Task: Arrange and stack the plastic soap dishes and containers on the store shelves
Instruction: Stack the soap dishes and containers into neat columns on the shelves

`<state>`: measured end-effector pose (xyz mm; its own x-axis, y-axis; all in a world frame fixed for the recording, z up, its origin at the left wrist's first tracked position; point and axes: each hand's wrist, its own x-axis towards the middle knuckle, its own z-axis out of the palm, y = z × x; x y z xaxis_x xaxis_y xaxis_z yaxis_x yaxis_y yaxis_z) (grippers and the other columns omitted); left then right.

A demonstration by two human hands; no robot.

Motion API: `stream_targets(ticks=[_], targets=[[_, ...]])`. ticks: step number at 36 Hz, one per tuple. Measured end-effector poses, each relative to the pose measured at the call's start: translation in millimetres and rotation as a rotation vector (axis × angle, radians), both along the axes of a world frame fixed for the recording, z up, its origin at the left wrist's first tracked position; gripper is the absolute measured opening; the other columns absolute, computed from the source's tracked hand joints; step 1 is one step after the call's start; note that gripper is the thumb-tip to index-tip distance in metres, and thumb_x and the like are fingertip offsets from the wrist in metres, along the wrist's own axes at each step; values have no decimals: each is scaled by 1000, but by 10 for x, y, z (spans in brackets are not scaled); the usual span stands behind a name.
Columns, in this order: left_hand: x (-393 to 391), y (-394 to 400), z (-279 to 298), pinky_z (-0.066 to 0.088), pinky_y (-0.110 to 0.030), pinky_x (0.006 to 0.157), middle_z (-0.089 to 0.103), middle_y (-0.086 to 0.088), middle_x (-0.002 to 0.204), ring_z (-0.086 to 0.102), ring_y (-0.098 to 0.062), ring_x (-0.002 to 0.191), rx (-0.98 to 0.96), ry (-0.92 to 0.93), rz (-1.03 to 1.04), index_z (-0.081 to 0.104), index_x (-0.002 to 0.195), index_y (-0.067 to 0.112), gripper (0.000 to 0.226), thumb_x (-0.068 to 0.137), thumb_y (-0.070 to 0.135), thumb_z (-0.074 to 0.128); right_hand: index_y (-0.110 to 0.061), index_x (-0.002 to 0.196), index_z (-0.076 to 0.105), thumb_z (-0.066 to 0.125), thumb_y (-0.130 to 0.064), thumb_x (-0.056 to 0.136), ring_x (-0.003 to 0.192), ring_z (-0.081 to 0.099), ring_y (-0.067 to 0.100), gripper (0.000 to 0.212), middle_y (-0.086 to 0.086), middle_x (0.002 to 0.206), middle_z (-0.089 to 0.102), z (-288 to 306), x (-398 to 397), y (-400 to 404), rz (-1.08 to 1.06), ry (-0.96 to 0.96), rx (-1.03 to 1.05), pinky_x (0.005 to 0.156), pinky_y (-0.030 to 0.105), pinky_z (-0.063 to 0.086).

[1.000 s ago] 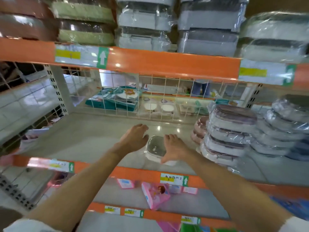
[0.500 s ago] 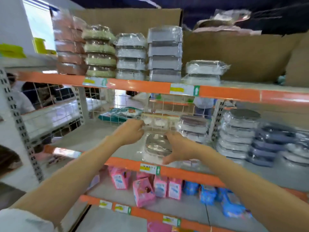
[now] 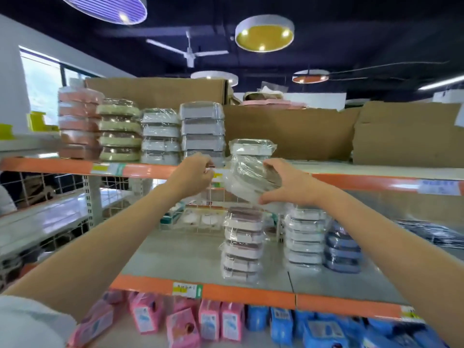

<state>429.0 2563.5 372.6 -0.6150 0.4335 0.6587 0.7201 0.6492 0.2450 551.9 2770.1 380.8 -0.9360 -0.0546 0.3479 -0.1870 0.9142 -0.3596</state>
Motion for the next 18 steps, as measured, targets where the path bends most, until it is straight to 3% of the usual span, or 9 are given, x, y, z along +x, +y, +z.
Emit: stream_targets(ticks=[4, 8, 12, 16, 18], targets=[[-91, 175, 187, 48, -40, 87, 65, -19, 105, 59, -33, 97, 81, -44, 17, 61, 113, -5, 36, 91, 18, 44, -22, 149, 19, 76, -47, 73, 133, 27, 24, 99, -1, 147, 26, 135, -177, 173, -65, 70, 10, 110, 41, 29], [-330, 359, 307, 43, -39, 91, 62, -17, 110, 56, -33, 105, 135, -60, 6, 60, 106, 5, 19, 94, 13, 48, -22, 147, 24, 77, -44, 73, 130, 30, 26, 94, 4, 140, 28, 303, -456, 318, -124, 159, 1, 110, 43, 30], [-619, 586, 480, 39, -29, 93, 59, -15, 124, 52, -29, 116, 233, -102, -19, 53, 128, 3, 34, 96, 11, 45, -20, 148, 23, 77, -43, 74, 132, 27, 26, 95, 7, 141, 26, 549, -781, 480, -173, 202, -7, 112, 43, 28], [-889, 836, 556, 37, -27, 85, 57, -10, 106, 53, -26, 107, 283, -122, -78, 54, 119, 5, 28, 92, 6, 47, -19, 150, 21, 76, -45, 75, 136, 23, 28, 97, 8, 145, 22, 743, -1128, 648, -232, 213, 17, 114, 44, 25], [-989, 949, 563, 38, -29, 90, 57, -10, 115, 51, -25, 111, 278, -136, -80, 51, 123, 5, 31, 92, 7, 48, -19, 150, 20, 75, -45, 74, 136, 22, 27, 98, 8, 146, 23, 794, -1285, 716, -257, 209, 23, 114, 46, 25]])
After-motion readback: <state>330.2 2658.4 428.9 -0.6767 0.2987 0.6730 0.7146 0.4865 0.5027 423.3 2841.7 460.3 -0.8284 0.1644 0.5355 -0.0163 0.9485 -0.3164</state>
